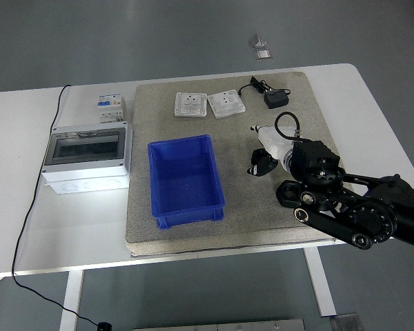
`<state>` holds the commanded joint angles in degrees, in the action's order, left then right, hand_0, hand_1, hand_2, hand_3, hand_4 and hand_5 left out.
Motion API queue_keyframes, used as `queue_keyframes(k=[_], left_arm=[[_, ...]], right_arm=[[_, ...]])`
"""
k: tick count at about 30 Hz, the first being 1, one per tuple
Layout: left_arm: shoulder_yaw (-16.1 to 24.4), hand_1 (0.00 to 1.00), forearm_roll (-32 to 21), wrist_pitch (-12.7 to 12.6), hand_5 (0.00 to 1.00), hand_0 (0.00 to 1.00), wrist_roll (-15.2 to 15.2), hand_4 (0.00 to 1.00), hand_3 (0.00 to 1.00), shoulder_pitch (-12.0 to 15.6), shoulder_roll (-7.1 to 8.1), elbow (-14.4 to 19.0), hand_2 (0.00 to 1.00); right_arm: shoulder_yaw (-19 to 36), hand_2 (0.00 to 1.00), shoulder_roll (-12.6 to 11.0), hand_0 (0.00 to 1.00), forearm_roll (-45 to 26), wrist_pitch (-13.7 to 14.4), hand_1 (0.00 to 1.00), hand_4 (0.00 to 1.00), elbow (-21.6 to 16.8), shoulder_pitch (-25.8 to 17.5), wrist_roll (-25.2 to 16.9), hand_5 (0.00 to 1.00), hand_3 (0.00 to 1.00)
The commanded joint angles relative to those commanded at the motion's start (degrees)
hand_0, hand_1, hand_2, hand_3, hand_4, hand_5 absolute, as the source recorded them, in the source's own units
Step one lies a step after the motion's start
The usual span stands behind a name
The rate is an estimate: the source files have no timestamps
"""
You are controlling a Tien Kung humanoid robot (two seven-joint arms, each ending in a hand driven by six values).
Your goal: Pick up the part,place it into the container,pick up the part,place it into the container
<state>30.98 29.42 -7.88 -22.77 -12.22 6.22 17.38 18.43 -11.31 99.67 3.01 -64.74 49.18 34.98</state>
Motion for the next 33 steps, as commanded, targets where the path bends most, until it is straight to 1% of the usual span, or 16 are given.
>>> queue_keyframes(k=[4,5,7,10,11,13,17,18,22,23,29,30,32,33], left_arm=[[0.1,0.665,0.3,0.0,0.668,0.652,0.0,0.641,0.618,-0.1,0.01,0.0,0.686],[0.2,0.665,0.3,0.0,0.669,0.652,0.0,0.642,0.617,-0.1,0.0,0.0,0.685],[0.3,0.665,0.5,0.0,0.669,0.652,0.0,0.642,0.617,-0.1,-0.01,0.0,0.685],[0.3,0.665,0.6,0.0,0.669,0.652,0.0,0.642,0.617,-0.2,-0.02,0.0,0.685],[0.3,0.664,0.6,0.0,0.668,0.652,0.1,0.642,0.616,-0.2,-0.01,0.0,0.684],[0.3,0.664,0.6,0.0,0.668,0.652,0.1,0.642,0.616,-0.2,0.0,0.0,0.684],[0.5,0.664,0.9,0.0,0.668,0.652,0.1,0.642,0.616,-0.2,0.02,0.0,0.684],[0.5,0.664,0.9,0.0,0.669,0.652,0.1,0.642,0.615,-0.2,0.02,0.0,0.683],[0.6,0.664,1.0,0.0,0.669,0.652,0.0,0.642,0.615,-0.2,0.01,0.0,0.683],[0.6,0.664,1.0,0.0,0.669,0.652,0.0,0.642,0.614,-0.2,-0.01,0.0,0.683],[0.7,0.664,1.1,0.1,0.669,0.652,-0.1,0.642,0.614,-0.2,-0.04,0.0,0.683],[0.7,0.664,1.1,0.1,0.669,0.652,-0.1,0.642,0.614,-0.2,-0.04,0.0,0.683],[0.7,0.664,1.1,0.1,0.669,0.652,-0.2,0.642,0.614,-0.2,-0.05,0.0,0.683],[0.7,0.664,1.1,0.1,0.669,0.652,-0.2,0.642,0.614,-0.2,-0.04,0.0,0.683]], right_arm=[[-2.3,0.844,1.4,0.627,-1.0,2.7,0.764,0.881,3.8,0.7,-2.1,0.367,0.86],[-2.8,0.76,1.7,0.544,-1.2,3.2,0.67,0.709,4.6,0.8,-2.5,0.233,0.805],[-4.0,0.76,2.4,0.544,-1.6,4.2,0.67,0.709,6.7,1.0,-3.5,0.233,0.805],[-5.6,0.76,3.0,0.544,-2.4,5.0,0.67,0.709,9.1,1.1,-4.5,0.233,0.805],[-6.0,0.668,3.2,0.489,-2.5,5.1,0.557,0.566,9.7,1.1,-4.7,0.173,0.711],[-6.5,0.668,3.4,0.489,-2.3,5.3,0.557,0.566,10.7,1.1,-5.1,0.173,0.711],[-6.5,0.668,3.6,0.489,0.3,5.6,0.557,0.566,11.5,1.0,-5.6,0.173,0.711],[-6.4,0.608,3.6,0.446,0.9,5.6,0.425,0.094,11.6,1.0,-5.7,0.022,0.688],[-5.7,0.608,3.5,0.446,2.6,5.4,0.425,0.094,11.6,0.9,-5.8,0.022,0.688],[-5.2,0.573,3.4,0.377,2.9,5.1,0.308,0.017,11.5,0.9,-5.7,0.002,0.652],[-3.3,0.573,2.7,0.377,3.2,4.2,0.308,0.017,11.0,1.0,-5.8,0.002,0.652],[-2.9,0.57,2.6,0.358,3.2,4.5,0.268,0.019,10.8,1.0,-6.1,0.002,0.645],[-2.2,0.57,2.3,0.358,3.2,5.4,0.268,0.019,10.2,1.1,-6.9,0.002,0.645],[-1.6,0.57,2.1,0.358,3.3,6.4,0.268,0.019,9.4,1.2,-7.4,0.002,0.645]])
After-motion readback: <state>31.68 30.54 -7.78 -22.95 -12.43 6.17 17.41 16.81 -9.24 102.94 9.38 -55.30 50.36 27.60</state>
